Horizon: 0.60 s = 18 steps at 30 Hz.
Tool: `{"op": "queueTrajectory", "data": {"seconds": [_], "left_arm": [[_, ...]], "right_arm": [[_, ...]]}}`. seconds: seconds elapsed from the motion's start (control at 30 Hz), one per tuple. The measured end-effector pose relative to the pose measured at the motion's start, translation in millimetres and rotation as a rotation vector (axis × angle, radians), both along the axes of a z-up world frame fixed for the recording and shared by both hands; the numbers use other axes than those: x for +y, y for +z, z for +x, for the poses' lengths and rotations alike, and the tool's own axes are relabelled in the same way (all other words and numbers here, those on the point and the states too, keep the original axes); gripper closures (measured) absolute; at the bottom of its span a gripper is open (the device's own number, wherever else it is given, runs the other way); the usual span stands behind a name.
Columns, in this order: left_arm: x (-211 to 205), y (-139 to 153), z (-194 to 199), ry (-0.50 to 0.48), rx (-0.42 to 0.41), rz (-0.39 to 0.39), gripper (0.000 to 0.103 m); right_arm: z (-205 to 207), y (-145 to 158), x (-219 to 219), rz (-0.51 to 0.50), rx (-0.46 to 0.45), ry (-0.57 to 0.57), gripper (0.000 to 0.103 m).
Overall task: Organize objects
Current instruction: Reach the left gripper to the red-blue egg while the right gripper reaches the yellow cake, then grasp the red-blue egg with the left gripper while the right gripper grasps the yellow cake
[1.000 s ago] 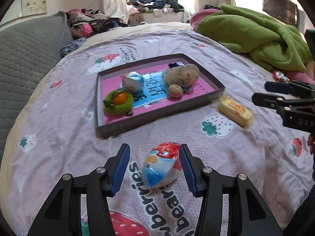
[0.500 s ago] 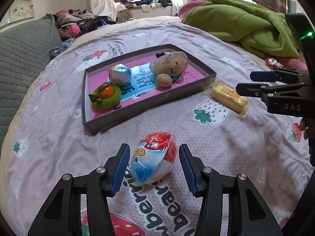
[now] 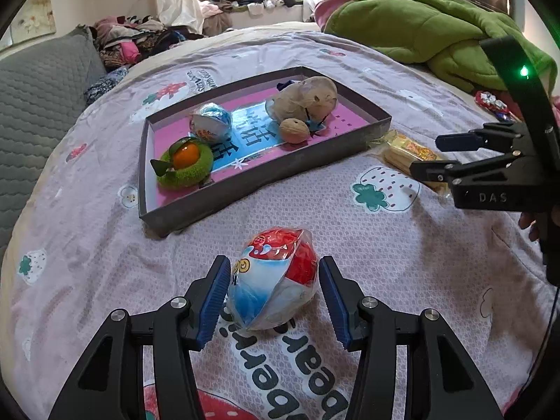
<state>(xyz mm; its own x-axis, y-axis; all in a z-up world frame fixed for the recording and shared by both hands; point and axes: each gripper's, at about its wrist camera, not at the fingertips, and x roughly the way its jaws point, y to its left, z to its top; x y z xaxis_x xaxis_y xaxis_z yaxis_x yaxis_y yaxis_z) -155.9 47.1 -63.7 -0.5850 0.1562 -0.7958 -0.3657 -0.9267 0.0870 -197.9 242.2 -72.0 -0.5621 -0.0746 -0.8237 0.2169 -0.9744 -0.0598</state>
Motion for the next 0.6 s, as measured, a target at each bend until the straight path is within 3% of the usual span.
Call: {"op": "queueTrajectory", "data": {"seconds": [0.37,0.6], "left_arm": [[-7.4,-6.2,-13.9,0.023,-0.02,0.029,0.046],[-13.1,-8.0,-20.0,0.032,-0.038,0.078,0.045]], "right_arm": [[-11.9,-18.9,-1.1,-0.007,-0.024,0.006,0.045],[-15.7,-17.9,2.8,-0.044,-0.027,-0.01,0.06]]}}
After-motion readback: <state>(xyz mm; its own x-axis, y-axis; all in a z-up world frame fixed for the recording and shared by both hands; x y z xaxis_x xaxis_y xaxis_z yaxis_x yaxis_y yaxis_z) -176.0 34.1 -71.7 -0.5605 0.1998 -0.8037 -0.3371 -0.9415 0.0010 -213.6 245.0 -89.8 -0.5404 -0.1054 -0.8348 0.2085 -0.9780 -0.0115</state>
